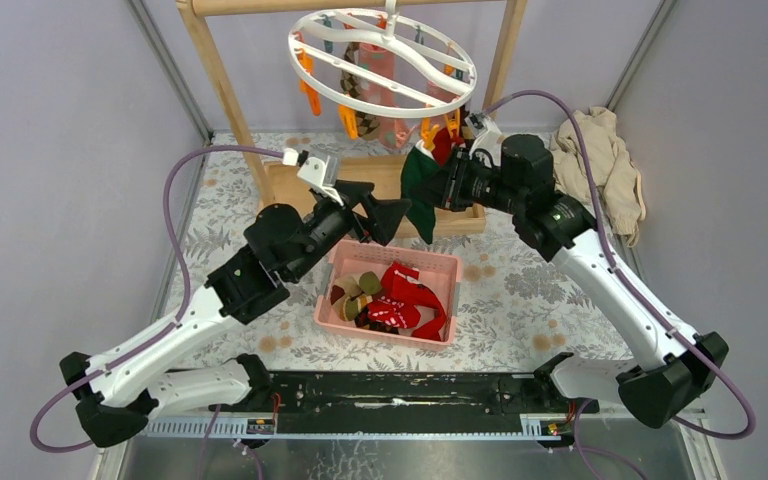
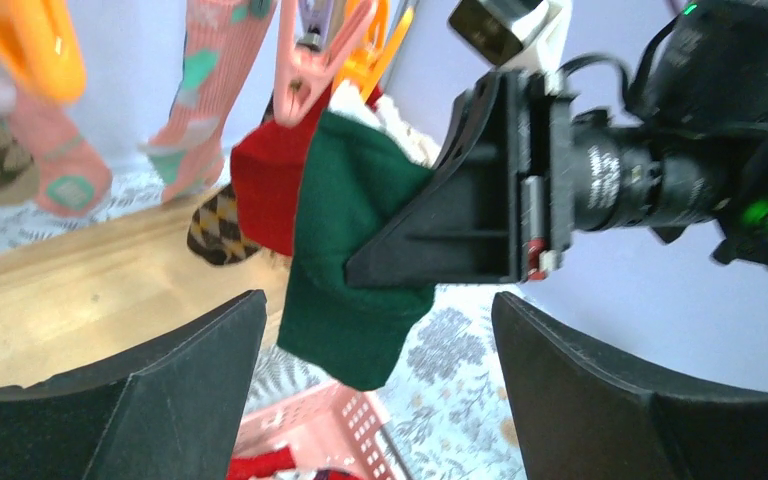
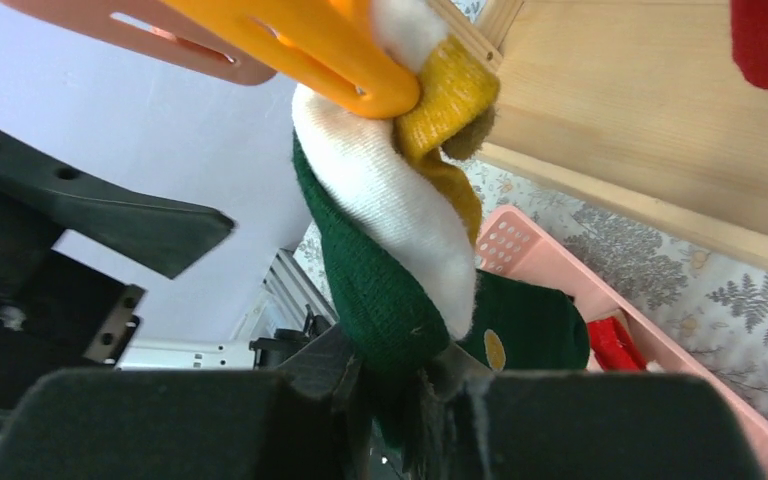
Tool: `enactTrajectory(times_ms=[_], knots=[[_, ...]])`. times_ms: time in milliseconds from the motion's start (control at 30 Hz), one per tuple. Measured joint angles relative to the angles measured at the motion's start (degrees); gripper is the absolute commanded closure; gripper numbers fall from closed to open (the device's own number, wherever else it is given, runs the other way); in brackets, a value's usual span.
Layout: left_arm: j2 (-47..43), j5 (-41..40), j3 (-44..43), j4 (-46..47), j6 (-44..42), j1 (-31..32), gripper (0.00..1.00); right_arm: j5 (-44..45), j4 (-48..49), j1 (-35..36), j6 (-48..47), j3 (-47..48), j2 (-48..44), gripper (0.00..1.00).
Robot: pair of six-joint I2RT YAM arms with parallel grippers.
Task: Remove the socks clipped to the hanger
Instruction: Remove the sock from the hanger.
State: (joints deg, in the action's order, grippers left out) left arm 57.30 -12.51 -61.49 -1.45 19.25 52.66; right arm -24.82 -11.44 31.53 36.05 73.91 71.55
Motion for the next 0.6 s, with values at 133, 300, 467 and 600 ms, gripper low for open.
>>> enactTrajectory(times_ms=[133,300,467,600], knots=[[1.49,0.13,-5.22,-0.42,0.02,0.96,0.11,1.53,-3.63,0.02,-2.73,2.32,-0.72,0.82],[6.60,1.11,-11.15,-0.72,0.00,1.40,0.13,1.95,-6.69,0.02,-4.44,3.26,-0.83,0.82],[12.13,1.05,-15.34,-0.76,-0.26,2.75,0.15,2.91,-10.01,0.04,-5.86,4.87,-0.79,0.82],[14.88,-0.68,-16.63,-0.70,-0.79,3.21,0.15,3.28,-12.39,0.04,-6.97,6.64,-0.79,0.82]])
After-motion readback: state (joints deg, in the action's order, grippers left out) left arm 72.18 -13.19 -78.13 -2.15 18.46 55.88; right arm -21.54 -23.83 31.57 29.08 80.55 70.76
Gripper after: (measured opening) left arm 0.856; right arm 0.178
